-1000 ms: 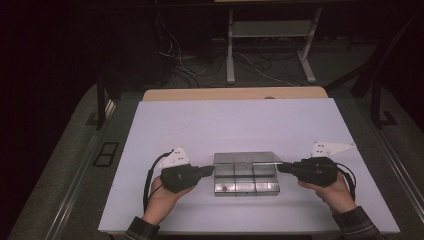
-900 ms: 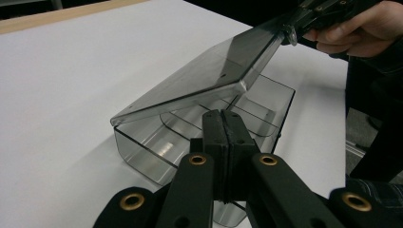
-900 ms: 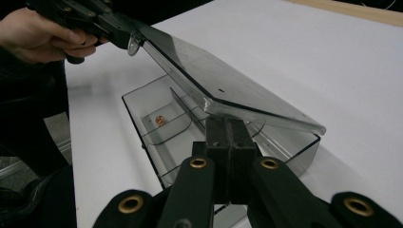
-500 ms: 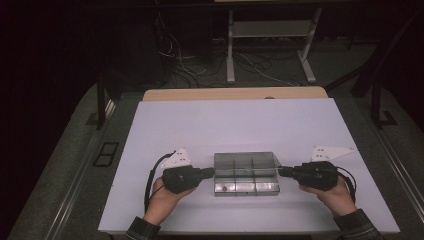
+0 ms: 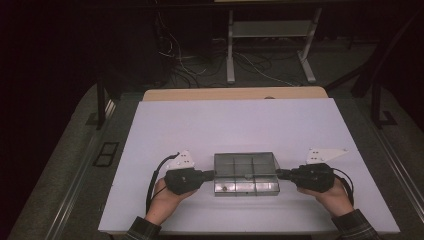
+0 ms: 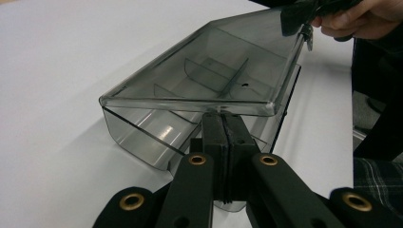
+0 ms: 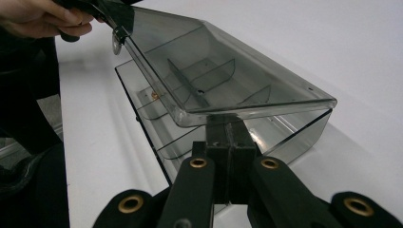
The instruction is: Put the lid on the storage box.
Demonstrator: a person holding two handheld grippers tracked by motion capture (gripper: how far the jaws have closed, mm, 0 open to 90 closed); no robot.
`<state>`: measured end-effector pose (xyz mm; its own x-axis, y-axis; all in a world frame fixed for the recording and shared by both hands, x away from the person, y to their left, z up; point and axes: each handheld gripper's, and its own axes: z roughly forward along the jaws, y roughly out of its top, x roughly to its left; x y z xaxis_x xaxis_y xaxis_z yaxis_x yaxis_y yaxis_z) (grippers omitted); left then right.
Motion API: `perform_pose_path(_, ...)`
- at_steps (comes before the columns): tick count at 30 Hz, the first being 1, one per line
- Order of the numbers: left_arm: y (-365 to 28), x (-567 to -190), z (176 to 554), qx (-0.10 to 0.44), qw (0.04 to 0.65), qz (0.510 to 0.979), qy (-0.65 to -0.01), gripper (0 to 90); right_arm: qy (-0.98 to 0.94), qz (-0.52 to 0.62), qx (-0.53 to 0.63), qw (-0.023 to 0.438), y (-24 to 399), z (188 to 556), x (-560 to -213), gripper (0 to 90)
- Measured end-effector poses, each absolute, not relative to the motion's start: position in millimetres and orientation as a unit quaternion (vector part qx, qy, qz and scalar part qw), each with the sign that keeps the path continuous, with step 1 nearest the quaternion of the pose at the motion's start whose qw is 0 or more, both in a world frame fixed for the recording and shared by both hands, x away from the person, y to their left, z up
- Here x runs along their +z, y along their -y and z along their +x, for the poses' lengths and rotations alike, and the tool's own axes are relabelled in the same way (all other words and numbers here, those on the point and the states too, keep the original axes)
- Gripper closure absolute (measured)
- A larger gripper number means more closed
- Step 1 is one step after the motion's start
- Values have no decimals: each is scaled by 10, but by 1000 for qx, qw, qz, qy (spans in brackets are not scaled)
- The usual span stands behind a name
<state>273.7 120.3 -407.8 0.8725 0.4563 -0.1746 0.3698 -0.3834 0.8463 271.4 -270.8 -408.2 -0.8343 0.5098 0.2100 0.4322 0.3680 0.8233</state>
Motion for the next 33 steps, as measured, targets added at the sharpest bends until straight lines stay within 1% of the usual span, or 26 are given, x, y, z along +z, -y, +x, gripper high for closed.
perform_pose_path(9,-1189,-4130,2756,41,482,839,-249,882,-833,289,471,41,2709,2735,-4143,893)
perform_pose_path(21,-1166,-4184,2772,52,451,857,-243,883,-847,288,445,44,2690,2759,-4212,893)
perform_pose_path(33,-1154,-4220,2778,57,435,865,-246,883,-854,292,428,46,2689,2771,-4245,893)
